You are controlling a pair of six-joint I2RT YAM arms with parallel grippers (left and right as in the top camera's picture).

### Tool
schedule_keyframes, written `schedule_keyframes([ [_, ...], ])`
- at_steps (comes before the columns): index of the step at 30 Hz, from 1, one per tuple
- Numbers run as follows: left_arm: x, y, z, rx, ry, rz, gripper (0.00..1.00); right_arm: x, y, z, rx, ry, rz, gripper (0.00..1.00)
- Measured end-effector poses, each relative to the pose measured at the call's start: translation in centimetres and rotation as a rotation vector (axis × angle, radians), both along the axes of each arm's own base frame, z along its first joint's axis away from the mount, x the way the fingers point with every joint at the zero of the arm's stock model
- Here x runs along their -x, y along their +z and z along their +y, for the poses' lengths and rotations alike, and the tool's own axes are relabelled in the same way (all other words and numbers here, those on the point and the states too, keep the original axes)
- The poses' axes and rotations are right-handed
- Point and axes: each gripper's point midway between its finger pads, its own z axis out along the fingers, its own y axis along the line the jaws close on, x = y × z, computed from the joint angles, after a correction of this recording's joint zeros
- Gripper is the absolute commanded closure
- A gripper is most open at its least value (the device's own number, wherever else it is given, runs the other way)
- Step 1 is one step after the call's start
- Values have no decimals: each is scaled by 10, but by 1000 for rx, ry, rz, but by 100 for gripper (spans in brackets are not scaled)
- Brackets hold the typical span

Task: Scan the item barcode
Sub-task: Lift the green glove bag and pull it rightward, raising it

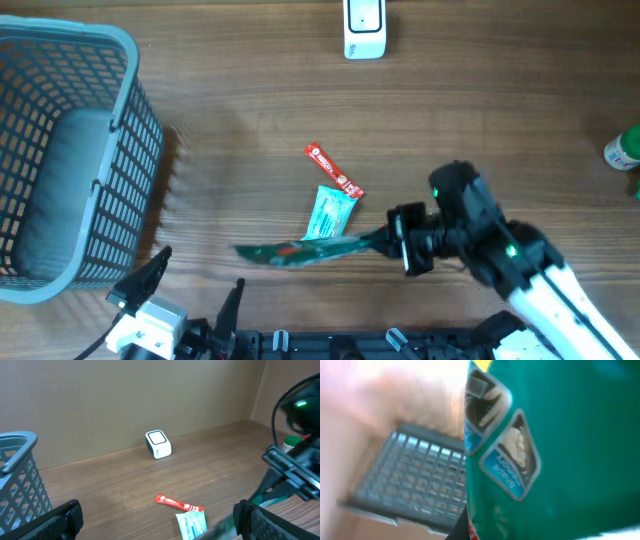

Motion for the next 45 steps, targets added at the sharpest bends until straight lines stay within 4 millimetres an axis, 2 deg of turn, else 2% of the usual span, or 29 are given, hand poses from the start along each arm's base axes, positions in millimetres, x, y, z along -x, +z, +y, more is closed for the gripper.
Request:
schedule_keyframes([
  [6, 0, 0, 0, 0, 0, 0, 0, -12, -36, -2, -34, -36, 291, 96],
  [10, 0, 0, 0, 0, 0, 0, 0, -18, -54, 1, -28, -21, 333, 95],
  [12, 0, 0, 0, 0, 0, 0, 0, -33, -58, 4, -33, 45, 187, 96],
  [15, 0, 0, 0, 0, 0, 1, 0, -69, -49, 12, -61, 164, -166, 94],
  [17, 0, 0, 0, 0, 0, 0, 0, -80, -44, 13, -58, 197, -283, 91],
  [18, 0, 0, 0, 0, 0, 0, 0, -87, -42, 14, -50, 215, -352, 96],
  [20, 0, 0, 0, 0, 0, 0, 0, -96, -43, 12, -10, 238, -447, 96],
  [22, 0, 0, 0, 0, 0, 0, 0, -95, -49, 7, 26, 236, -433, 96],
  [25, 0, 0, 0, 0, 0, 0, 0, -83, -61, -1, 64, 207, -319, 96],
  [29, 0, 0, 0, 0, 0, 0, 0, -82, -61, 0, 51, 173, -273, 96],
  [33, 0, 0, 0, 0, 0, 0, 0, -77, -50, 4, 0, 154, -237, 96],
  [38, 0, 0, 0, 0, 0, 0, 0, -65, -22, 14, -126, 99, -132, 96],
  [42, 0, 0, 0, 0, 0, 0, 0, -57, -23, 13, -140, 45, -1, 96],
  [45, 0, 0, 0, 0, 0, 0, 0, -63, -20, 12, -157, -2, 29, 96],
])
